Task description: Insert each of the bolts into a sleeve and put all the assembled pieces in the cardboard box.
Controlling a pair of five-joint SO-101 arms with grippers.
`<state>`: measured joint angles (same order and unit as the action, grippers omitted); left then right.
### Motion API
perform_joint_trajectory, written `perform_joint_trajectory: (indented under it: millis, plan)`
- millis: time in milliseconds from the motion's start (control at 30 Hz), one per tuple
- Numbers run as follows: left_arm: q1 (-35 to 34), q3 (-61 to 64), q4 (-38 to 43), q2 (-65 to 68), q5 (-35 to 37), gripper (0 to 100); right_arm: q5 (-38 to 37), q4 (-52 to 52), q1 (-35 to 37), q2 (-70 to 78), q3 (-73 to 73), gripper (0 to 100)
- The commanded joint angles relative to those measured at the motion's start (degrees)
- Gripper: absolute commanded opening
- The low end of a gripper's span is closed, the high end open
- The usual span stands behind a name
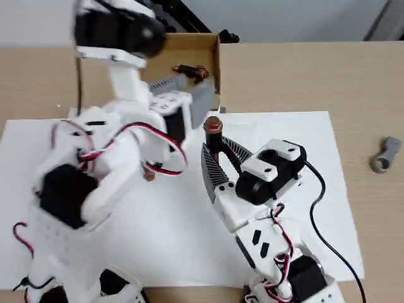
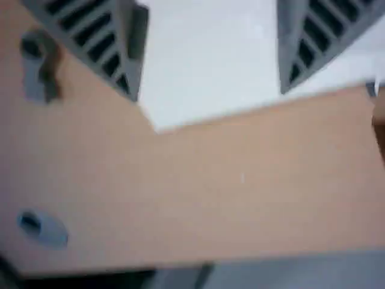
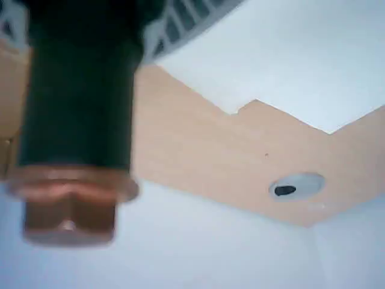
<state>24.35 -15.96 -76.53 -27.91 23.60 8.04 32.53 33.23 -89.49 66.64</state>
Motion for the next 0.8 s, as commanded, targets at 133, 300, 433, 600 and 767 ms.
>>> perform_joint_trajectory:
  millis: [133, 300, 433, 600, 767]
  plan:
    - [-14.77, -6.20, -4.13, -0.97, -8.88, 8, 0.18, -5.23, -0.48, 6.20, -4.75, 0.2]
    - [-23.21, -6.20, -10.73, -0.97, -16.26, 5, 0.26, -10.07, -0.48, 20.53, -14.68, 0.2]
    - [-28.57, -6.20, -16.09, -0.97, -17.32, 5, 0.35, -15.08, -0.48, 33.36, -21.54, 0.2]
    - [-34.20, -6.20, -21.27, -0.97, -17.49, 5, 0.44, -21.67, -1.54, 47.60, -28.22, 0.2]
    - [-37.98, -3.65, -23.65, -0.97, -21.19, 5, 0.53, -27.91, -5.76, 62.55, -36.48, 0.3]
